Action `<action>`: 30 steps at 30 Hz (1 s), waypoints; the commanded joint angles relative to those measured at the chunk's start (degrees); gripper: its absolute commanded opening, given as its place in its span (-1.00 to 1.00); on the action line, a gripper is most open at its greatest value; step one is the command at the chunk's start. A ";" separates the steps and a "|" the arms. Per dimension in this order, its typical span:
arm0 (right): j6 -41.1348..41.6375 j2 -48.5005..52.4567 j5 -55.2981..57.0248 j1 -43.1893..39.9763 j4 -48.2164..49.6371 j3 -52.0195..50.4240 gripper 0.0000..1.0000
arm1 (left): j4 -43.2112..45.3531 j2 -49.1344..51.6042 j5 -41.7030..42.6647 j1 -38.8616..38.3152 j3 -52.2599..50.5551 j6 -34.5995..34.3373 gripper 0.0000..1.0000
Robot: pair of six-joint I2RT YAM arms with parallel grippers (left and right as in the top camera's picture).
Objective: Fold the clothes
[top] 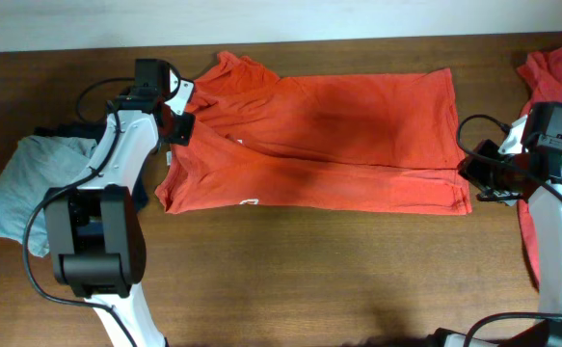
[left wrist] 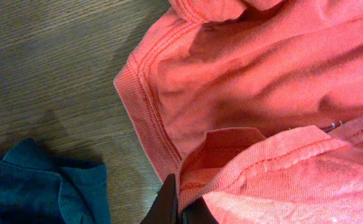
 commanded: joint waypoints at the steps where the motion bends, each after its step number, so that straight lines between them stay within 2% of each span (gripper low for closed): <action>1: -0.57 -0.44 0.74 -0.37 -0.02 0.55 -0.14 | 0.42 3.32 0.04 0.04 0.50 1.09 -0.99; 5: -0.57 -0.44 0.74 -0.37 -0.02 0.55 -0.14 | 0.42 5.33 -0.09 0.04 0.50 1.11 -0.92; 9: -0.57 -0.44 0.72 -0.37 -0.04 0.55 -0.14 | 0.96 5.31 -2.05 0.11 0.92 1.07 -0.23; 10: -0.57 -0.44 0.72 -0.37 -0.15 0.55 -0.14 | 0.66 5.31 -3.32 0.11 1.40 1.07 -0.13; 14: -0.57 -0.44 0.72 -0.37 -0.52 0.55 -0.14 | -5.42 4.39 -6.99 0.11 6.23 1.05 0.05; 17: -0.57 -0.44 0.72 -0.37 -0.52 0.55 -0.14 | -13.25 2.19 -5.46 -0.15 12.70 -1.38 0.04; 19: -0.57 -0.44 0.72 -0.37 -0.52 0.55 -0.14 | -17.70 0.87 -4.17 -0.66 15.45 -2.03 -0.10; 20: -0.57 -0.44 0.72 -0.37 -0.52 0.55 -0.14 | -22.23 -0.92 -3.63 -1.60 16.81 -4.07 -0.26; 26: -0.57 -0.44 0.72 -0.37 -0.66 0.55 -0.14 | -33.66 -2.49 -3.10 -5.29 15.82 -9.90 -0.64; 30: -0.57 -0.44 0.72 -0.37 -0.63 0.55 -0.14 | -34.16 -2.49 -2.97 -7.96 9.35 -13.25 -0.70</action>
